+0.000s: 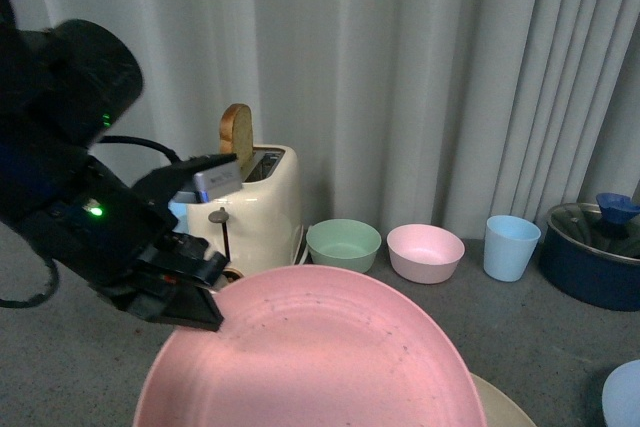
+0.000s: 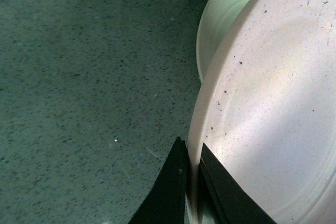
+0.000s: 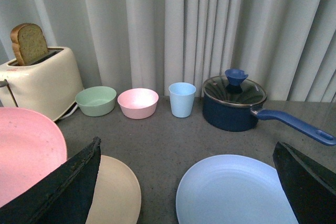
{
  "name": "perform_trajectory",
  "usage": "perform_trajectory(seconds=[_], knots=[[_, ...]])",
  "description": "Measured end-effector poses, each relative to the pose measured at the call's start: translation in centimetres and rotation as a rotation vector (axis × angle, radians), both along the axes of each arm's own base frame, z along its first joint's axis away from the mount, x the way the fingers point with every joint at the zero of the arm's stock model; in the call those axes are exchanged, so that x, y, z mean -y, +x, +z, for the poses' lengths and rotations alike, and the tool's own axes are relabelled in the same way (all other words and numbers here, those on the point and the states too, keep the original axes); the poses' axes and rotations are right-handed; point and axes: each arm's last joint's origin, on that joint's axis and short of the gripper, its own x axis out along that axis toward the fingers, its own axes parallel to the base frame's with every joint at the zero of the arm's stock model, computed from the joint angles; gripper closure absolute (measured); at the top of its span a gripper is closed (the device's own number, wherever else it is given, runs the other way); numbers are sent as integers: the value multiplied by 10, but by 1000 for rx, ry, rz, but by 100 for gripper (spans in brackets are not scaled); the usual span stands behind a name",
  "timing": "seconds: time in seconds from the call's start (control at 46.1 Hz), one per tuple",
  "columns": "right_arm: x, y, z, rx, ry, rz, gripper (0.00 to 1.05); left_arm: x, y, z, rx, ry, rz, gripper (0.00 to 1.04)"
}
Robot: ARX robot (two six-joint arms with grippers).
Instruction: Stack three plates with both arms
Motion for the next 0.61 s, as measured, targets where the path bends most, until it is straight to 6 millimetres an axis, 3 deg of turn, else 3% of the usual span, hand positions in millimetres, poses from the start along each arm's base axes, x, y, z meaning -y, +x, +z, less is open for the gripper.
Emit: perform_trajectory(seconds=[0.174, 0.607], knots=[[0, 0, 0, 0, 0, 0, 7, 37, 11, -20, -70, 5, 6, 101], [0, 0, 0, 0, 0, 0, 7, 79, 28, -40, -117, 19, 20, 101]])
